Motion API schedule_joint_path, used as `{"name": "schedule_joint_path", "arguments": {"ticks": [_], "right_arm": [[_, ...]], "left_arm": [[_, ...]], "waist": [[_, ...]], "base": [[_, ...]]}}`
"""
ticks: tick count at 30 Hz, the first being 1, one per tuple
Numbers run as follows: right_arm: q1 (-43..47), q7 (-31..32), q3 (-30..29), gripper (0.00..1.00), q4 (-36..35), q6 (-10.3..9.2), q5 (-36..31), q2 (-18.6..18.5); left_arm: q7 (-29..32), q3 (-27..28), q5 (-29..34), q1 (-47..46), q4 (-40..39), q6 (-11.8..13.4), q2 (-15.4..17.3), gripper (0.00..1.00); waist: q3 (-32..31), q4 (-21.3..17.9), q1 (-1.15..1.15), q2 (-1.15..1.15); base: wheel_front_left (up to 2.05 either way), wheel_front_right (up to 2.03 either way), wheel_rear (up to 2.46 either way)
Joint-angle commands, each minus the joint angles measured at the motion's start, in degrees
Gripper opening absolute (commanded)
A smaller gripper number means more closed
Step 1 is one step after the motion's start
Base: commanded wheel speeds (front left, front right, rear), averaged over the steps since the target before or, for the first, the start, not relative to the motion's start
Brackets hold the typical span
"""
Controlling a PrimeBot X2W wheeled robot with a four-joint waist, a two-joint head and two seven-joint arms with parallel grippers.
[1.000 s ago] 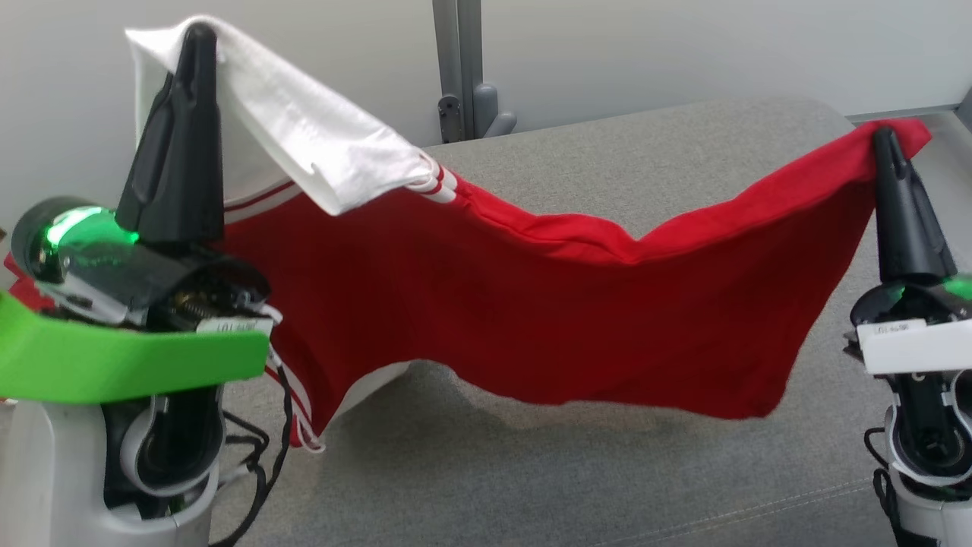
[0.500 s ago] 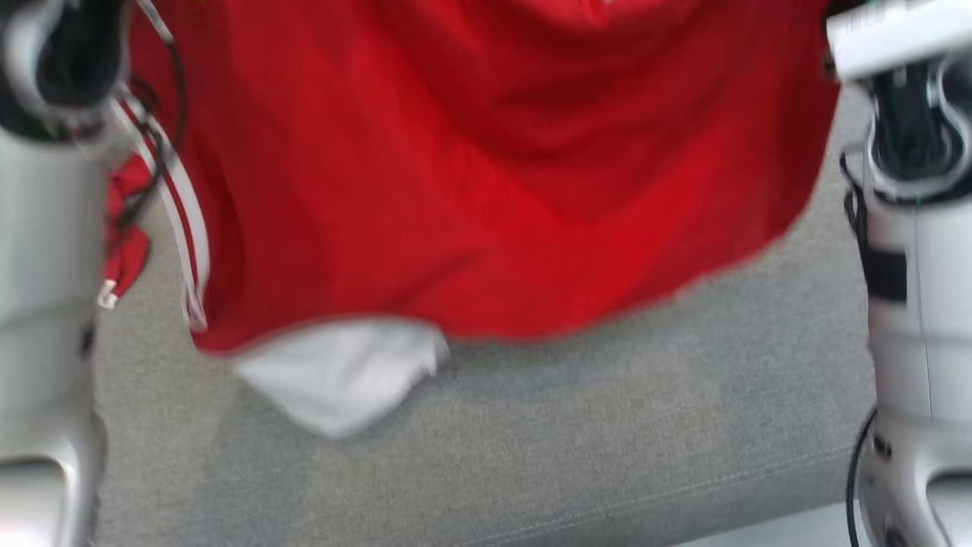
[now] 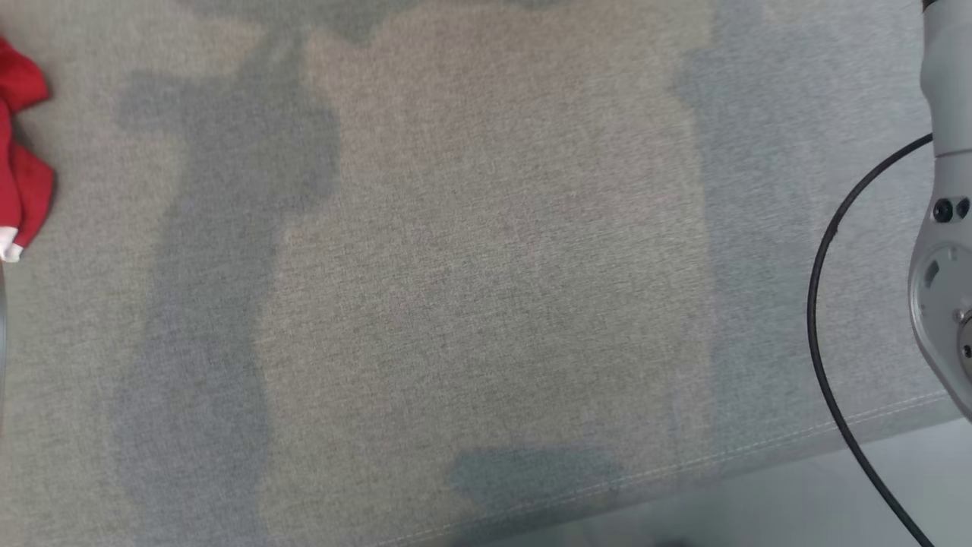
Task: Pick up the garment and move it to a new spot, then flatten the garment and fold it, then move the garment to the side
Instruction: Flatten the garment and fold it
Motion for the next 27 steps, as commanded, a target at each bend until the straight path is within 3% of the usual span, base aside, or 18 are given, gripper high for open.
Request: {"name": "schedule_joint_path", "arguments": {"ticks": [1, 7, 12, 20, 27], "right_arm": [[-1.06, -0.57, -0.46, 0.0, 1.25, 0.02, -0.76, -0.01], [-0.28, -1.89, -0.31, 0.0, 8.61, 0.02, -1.01, 0.51], [3.7, -1.99, 3.1, 0.0, 7.19, 0.02, 3.15, 0.77], [9.69, -1.98, 14.41, 0.0, 0.61, 0.02, 13.77, 0.54], [15.93, -1.95, 19.84, 0.0, -3.79, 0.02, 19.88, -3.26]], "left_arm": [[-0.66, 0.35, -0.38, -0.89, 1.22, 0.14, -0.04, 0.0], [-5.16, 0.27, -1.12, 1.04, 8.78, -0.83, -0.31, 0.0], [-7.58, 1.11, -1.35, 3.7, 12.33, -1.34, 0.66, 0.0], [-8.15, 3.07, -0.69, 5.2, 11.28, -2.5, 3.84, 0.0], [-8.11, 1.93, -4.42, 12.7, 7.12, -3.63, 5.29, 0.0]], "waist": [[5.15, 2.12, -0.01, 0.58], [13.55, 3.55, -0.01, 0.58], [16.51, 3.12, -0.01, 0.58], [15.35, 1.31, -0.01, 0.58], [12.04, 1.38, -0.01, 0.58]], "base": [[0.0, 0.0, 0.0], [0.0, 0.0, 0.0], [0.0, 0.0, 0.0], [0.0, 0.0, 0.0], [0.0, 0.0, 0.0]]}}
